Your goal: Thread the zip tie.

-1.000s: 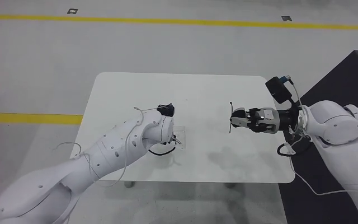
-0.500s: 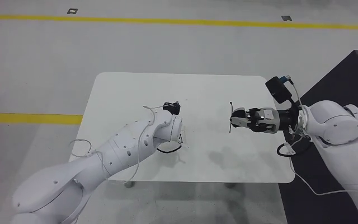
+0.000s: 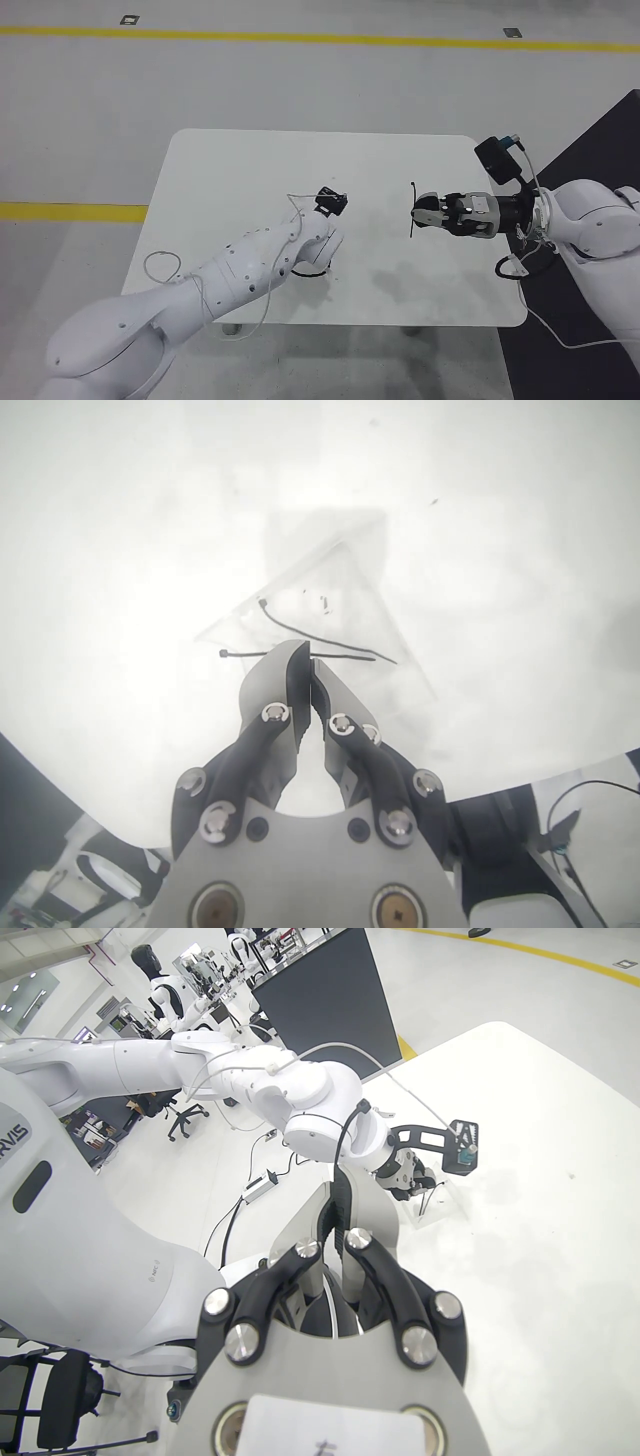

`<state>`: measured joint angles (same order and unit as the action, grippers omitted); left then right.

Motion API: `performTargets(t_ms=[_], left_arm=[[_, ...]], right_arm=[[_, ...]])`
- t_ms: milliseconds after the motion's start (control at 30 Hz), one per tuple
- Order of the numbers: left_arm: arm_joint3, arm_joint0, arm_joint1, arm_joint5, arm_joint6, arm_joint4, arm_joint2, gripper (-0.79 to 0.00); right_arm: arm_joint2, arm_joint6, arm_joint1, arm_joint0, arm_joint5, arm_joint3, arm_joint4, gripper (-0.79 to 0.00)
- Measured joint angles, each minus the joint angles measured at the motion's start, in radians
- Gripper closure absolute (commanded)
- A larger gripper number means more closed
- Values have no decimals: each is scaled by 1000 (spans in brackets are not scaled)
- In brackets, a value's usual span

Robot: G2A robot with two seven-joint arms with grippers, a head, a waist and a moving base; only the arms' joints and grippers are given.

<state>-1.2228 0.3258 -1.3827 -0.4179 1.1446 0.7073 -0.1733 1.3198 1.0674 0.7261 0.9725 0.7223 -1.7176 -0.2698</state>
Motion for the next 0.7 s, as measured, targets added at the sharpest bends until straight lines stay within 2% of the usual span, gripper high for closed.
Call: performTargets(t_ms=[67, 367, 533, 700], left_arm=[[-12, 6, 0, 1, -30, 16, -8, 0], [-9, 10, 1, 14, -37, 30, -2, 0], [-18, 9, 15, 232, 21, 195, 0, 0], [-63, 11, 46, 394, 60, 224, -28, 0]], right_arm=[[0, 0, 0, 0, 0, 0, 0, 0], [0, 0, 0, 0, 0, 0, 0, 0], [0, 0, 0, 0, 0, 0, 0, 0], [0, 0, 0, 0, 0, 0, 0, 0]])
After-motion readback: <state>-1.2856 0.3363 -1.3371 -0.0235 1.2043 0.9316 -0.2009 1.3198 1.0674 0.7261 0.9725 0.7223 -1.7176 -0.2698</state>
